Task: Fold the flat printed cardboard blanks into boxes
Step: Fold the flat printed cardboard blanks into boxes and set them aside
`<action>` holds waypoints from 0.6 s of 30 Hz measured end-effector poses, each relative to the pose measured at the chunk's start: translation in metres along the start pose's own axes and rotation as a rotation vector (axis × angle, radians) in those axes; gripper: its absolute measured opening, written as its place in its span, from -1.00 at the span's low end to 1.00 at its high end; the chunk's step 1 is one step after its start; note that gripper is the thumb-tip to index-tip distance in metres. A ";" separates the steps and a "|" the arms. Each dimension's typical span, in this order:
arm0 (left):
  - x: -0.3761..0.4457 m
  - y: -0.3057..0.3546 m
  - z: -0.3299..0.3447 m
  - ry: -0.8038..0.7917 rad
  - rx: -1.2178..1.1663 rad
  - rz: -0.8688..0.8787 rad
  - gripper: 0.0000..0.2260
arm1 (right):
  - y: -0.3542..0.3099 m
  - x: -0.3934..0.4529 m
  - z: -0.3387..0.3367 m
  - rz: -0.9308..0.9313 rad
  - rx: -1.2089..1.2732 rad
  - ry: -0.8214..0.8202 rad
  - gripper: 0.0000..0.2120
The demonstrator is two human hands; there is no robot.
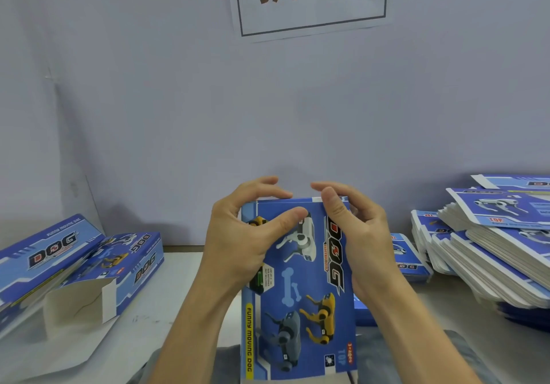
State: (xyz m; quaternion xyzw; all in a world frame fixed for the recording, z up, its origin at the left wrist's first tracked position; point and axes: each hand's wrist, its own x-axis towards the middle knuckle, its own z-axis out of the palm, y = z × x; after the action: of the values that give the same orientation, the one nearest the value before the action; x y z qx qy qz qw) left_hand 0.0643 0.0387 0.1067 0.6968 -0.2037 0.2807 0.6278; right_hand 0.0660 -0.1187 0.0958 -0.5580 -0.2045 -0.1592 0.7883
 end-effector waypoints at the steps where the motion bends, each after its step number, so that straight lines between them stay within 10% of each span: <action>1: 0.000 0.000 -0.001 -0.001 -0.017 -0.017 -0.82 | 0.001 0.001 0.000 -0.008 0.008 0.013 -0.79; 9: 0.000 0.006 -0.003 0.078 0.076 0.022 -0.76 | 0.001 0.004 0.001 -0.014 -0.038 0.034 -0.74; 14: 0.011 -0.005 -0.028 0.597 -0.029 -0.023 -0.82 | -0.010 0.011 0.003 -0.269 -0.396 0.302 -0.84; 18: 0.014 -0.022 -0.044 1.005 -0.309 -0.132 -0.74 | -0.029 0.006 0.014 -0.011 -0.489 -0.095 -0.66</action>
State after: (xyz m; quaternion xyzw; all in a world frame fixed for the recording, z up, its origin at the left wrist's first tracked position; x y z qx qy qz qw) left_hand 0.0829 0.0857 0.1015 0.3872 0.1278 0.5066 0.7597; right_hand 0.0554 -0.1154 0.1264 -0.7379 -0.2000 -0.1818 0.6184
